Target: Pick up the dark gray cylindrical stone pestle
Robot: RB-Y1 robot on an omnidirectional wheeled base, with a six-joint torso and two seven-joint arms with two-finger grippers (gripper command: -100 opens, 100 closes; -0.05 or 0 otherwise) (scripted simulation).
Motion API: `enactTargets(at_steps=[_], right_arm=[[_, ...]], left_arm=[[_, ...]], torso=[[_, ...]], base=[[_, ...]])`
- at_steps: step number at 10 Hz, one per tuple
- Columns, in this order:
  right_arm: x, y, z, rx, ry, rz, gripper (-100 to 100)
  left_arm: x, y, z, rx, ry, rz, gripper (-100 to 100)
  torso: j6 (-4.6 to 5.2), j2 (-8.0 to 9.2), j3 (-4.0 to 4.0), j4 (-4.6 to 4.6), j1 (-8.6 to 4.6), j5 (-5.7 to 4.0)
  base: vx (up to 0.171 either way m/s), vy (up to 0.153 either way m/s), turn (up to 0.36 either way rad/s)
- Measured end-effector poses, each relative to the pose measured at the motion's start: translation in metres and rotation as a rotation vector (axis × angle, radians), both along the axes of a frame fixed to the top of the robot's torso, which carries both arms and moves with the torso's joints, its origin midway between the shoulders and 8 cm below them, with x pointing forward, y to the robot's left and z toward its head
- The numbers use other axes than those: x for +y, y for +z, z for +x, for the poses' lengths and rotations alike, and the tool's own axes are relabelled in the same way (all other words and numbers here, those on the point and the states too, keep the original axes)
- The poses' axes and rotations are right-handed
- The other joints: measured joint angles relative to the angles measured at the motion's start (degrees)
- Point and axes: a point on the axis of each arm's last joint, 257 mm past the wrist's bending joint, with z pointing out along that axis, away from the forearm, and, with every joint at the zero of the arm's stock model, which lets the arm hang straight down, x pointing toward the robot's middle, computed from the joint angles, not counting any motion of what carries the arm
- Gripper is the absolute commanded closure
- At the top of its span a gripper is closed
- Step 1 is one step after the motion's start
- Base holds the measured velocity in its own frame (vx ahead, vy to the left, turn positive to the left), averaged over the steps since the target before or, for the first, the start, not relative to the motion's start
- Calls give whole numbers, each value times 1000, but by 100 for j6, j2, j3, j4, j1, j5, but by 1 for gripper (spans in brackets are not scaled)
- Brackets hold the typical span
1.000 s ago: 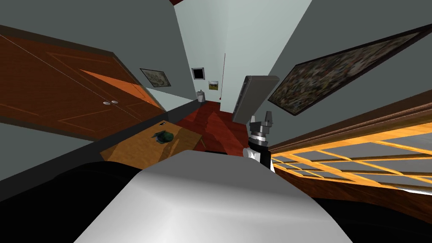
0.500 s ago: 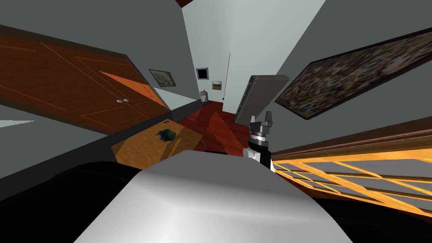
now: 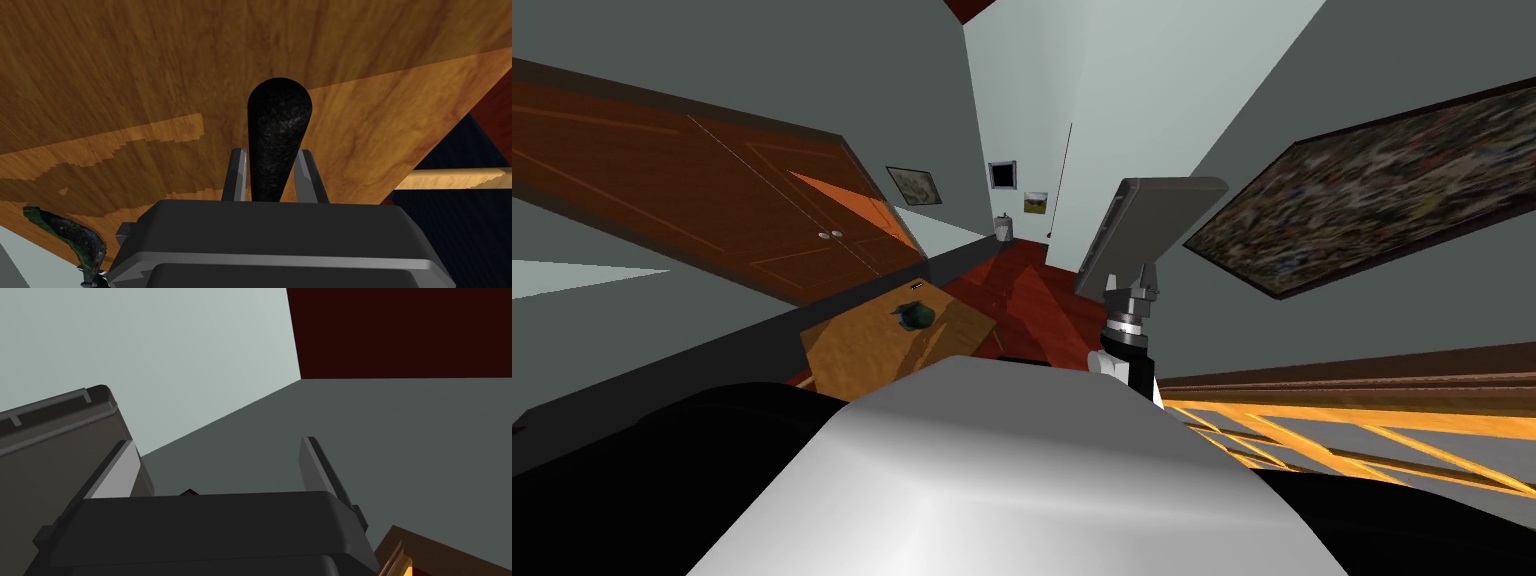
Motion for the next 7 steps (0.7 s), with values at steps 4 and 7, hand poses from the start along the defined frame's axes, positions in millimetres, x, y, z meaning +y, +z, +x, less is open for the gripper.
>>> enactTargets(at_steps=[4, 7], right_arm=[[0, 0, 0, 0, 0, 0, 0], [0, 0, 0, 0, 0, 0, 0]], left_arm=[[6, 1, 6, 16, -42, 3, 100], [10, 4, 10, 23, -64, 5, 0]], torso=[[1, 3, 0, -2, 3, 2], [5, 5, 1, -1, 4, 1]], base=[[33, -9, 116], [19, -7, 31]])
